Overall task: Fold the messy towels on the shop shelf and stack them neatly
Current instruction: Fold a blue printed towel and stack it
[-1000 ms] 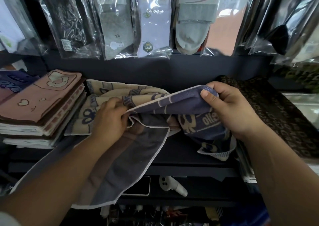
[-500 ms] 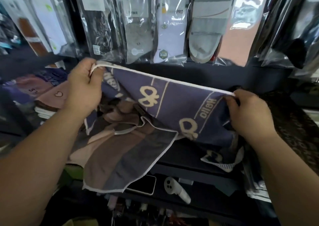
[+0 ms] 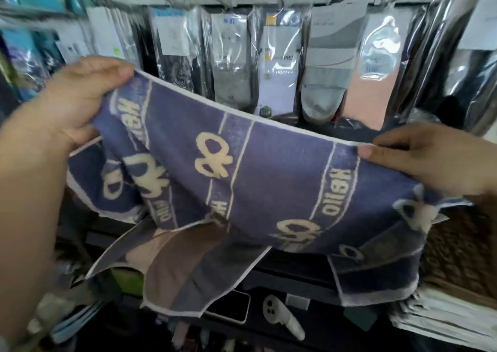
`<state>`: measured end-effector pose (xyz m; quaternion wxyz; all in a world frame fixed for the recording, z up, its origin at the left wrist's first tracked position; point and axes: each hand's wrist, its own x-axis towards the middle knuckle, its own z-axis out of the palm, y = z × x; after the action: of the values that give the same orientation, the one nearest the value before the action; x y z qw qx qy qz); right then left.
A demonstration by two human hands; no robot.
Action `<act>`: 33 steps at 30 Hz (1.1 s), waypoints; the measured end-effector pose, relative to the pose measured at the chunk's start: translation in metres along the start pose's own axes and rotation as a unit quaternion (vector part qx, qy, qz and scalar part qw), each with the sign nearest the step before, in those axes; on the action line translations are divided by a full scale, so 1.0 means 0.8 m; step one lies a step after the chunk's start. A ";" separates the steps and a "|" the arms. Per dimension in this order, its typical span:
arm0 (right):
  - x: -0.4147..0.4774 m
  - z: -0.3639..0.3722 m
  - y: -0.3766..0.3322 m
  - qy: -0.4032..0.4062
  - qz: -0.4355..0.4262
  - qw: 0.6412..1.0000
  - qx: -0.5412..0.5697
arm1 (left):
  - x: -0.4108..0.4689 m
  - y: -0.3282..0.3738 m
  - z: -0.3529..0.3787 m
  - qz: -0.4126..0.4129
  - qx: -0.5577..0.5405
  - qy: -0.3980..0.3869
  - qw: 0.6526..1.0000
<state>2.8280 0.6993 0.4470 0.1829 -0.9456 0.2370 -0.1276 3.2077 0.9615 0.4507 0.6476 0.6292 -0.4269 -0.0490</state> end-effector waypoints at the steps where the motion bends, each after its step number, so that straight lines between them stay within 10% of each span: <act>1: -0.002 -0.013 -0.008 -0.004 -0.032 0.999 0.028 | 0.006 0.003 -0.014 0.005 0.012 0.015 1.000; 7: 0.035 -0.015 -0.018 -0.032 -0.006 0.999 -0.010 | 0.015 0.010 -0.003 -0.077 0.186 -0.119 0.972; 12: 0.092 0.100 0.053 0.016 0.063 0.993 -0.103 | 0.012 -0.108 0.032 -0.078 0.428 -0.122 0.892; 21: 0.091 0.233 0.132 -0.191 0.091 0.970 -0.123 | -0.025 -0.224 0.047 -0.065 0.545 -0.030 0.836; 28: 0.133 0.218 0.137 -0.097 0.207 0.956 -0.185 | 0.002 -0.213 0.060 0.073 0.582 0.011 0.810; 33: 0.173 0.187 0.129 0.117 0.267 0.927 -0.237 | 0.054 -0.194 0.066 0.139 0.604 0.068 0.782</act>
<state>2.9542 0.5887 0.2918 -0.0485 -0.8412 0.5241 -0.1238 3.2758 0.8635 0.3306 0.1616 0.8274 -0.4065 0.3523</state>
